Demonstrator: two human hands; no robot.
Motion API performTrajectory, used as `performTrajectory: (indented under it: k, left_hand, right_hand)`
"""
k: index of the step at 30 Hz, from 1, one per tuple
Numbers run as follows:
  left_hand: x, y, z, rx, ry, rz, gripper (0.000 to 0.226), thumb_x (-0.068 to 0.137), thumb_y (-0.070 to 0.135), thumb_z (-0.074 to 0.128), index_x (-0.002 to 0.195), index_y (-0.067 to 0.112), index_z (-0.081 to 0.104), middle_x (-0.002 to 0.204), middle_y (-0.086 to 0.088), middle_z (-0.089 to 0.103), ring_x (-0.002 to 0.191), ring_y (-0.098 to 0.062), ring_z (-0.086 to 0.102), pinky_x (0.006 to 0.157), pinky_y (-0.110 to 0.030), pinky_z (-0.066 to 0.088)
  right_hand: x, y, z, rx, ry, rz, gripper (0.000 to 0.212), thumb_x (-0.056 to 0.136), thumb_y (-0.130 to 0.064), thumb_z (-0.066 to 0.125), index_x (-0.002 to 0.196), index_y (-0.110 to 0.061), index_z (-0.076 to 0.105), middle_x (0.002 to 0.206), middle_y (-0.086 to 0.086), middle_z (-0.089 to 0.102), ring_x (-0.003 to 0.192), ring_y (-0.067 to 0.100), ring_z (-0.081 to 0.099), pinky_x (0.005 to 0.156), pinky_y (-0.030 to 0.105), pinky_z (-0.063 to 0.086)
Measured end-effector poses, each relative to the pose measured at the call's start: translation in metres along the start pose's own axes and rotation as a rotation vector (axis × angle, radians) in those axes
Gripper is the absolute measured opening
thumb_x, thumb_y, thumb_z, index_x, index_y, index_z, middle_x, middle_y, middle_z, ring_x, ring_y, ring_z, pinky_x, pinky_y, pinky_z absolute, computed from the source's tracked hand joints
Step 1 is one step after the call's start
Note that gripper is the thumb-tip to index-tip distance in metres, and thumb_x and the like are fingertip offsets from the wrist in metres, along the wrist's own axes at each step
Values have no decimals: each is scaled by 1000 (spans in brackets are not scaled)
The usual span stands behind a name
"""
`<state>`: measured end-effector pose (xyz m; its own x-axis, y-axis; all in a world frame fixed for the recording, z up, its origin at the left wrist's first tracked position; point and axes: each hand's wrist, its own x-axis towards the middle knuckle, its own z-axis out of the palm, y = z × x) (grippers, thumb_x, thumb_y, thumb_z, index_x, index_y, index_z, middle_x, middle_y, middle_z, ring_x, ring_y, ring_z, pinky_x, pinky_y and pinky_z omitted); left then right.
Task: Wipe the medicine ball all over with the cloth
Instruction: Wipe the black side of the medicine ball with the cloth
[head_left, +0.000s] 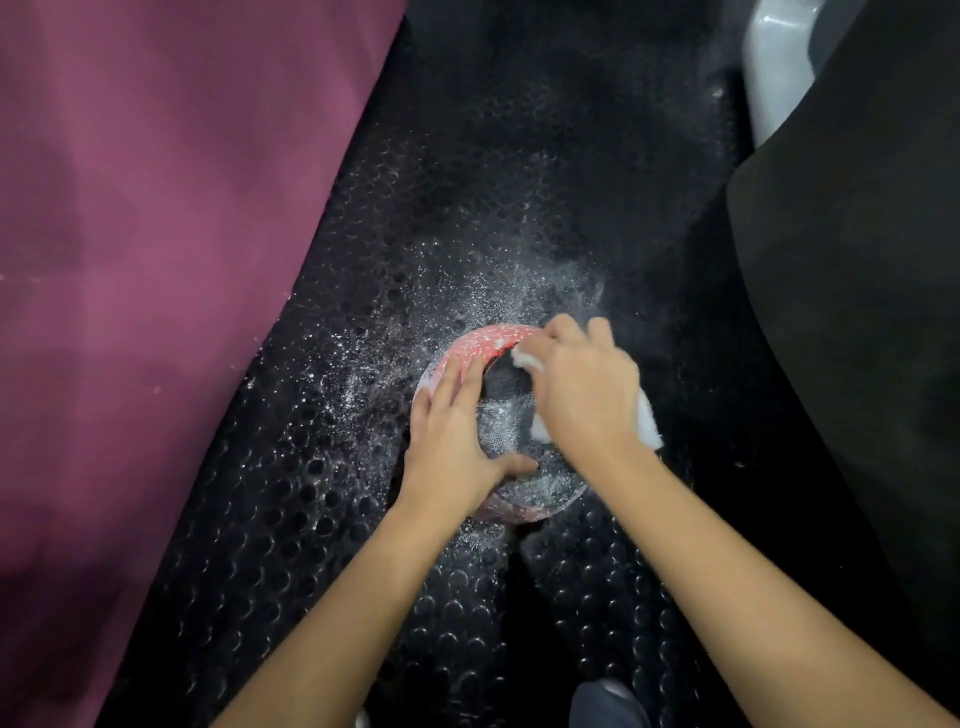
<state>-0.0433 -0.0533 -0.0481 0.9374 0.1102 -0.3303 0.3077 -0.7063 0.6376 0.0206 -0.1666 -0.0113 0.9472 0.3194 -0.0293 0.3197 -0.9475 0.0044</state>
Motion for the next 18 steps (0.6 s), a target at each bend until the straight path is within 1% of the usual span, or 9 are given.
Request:
performTrajectory:
  k: [2,3,6,7,10,11,14,15,18]
  left_hand:
    - [-1,-2,-1,8,9,6,124,64,58,77,156,23,2,163,6,0,149,-21,0,120,-39,1]
    - [-2,-3,-1,5,8,3,124,64,59,77,156,24,1,163,6,-1,149,-20,-1,120,-39,1]
    - [-4,-1,-1,-4,-8,-1,123,65,59,76,155,27,-1,162,10,-4,149,-22,-2,119,-41,3]
    - [-3,1,-1,1,0,8,122,67,57,76,155,25,-1,162,9,-4,149,-22,-2,120,-40,2]
    - [-2,2,-2,37,20,36,117,72,52,75,155,19,1,163,4,-1,149,-16,-1,120,-35,-1]
    - [-3,1,-2,40,20,30,118,71,54,75,155,20,1,163,4,-2,149,-17,-1,119,-36,-1]
    - [-5,1,1,36,-4,-4,123,66,61,73,155,24,-3,162,9,-6,149,-23,-1,119,-40,2]
    - [-4,1,1,29,1,-11,123,66,61,73,155,24,-3,162,9,-6,149,-24,-1,119,-40,3]
    - [-1,0,3,42,36,32,120,69,55,75,155,16,1,163,4,-1,150,-16,-1,121,-36,-1]
  right_hand:
    - [-5,-7,4,-27,58,-94,21,61,-13,81,77,-24,71,83,-2,61,76,24,53,52,27,30]
    - [-5,-4,5,-36,83,-103,19,64,-13,80,78,-25,72,82,-2,61,76,24,53,51,27,30]
    - [4,10,7,17,49,23,27,88,-15,58,111,-27,66,108,-3,58,98,24,47,61,30,32]
    - [1,8,6,34,46,34,27,88,-14,57,110,-26,67,108,-1,57,99,26,47,63,31,31]
    - [-10,-11,4,2,56,-95,13,73,-12,71,80,-23,71,86,0,60,82,27,53,56,30,30]
    - [-9,-8,6,-28,95,-114,14,72,-13,72,80,-24,71,85,0,61,81,26,53,56,29,30]
    - [2,9,7,-11,46,7,26,86,-16,60,109,-26,67,108,-1,58,98,25,47,62,31,31]
    - [1,7,5,-10,50,27,26,85,-16,61,109,-25,66,108,0,57,98,26,47,63,31,31]
    - [-16,-13,3,-76,51,-149,25,59,-16,82,79,-21,70,83,1,60,80,26,53,55,30,30]
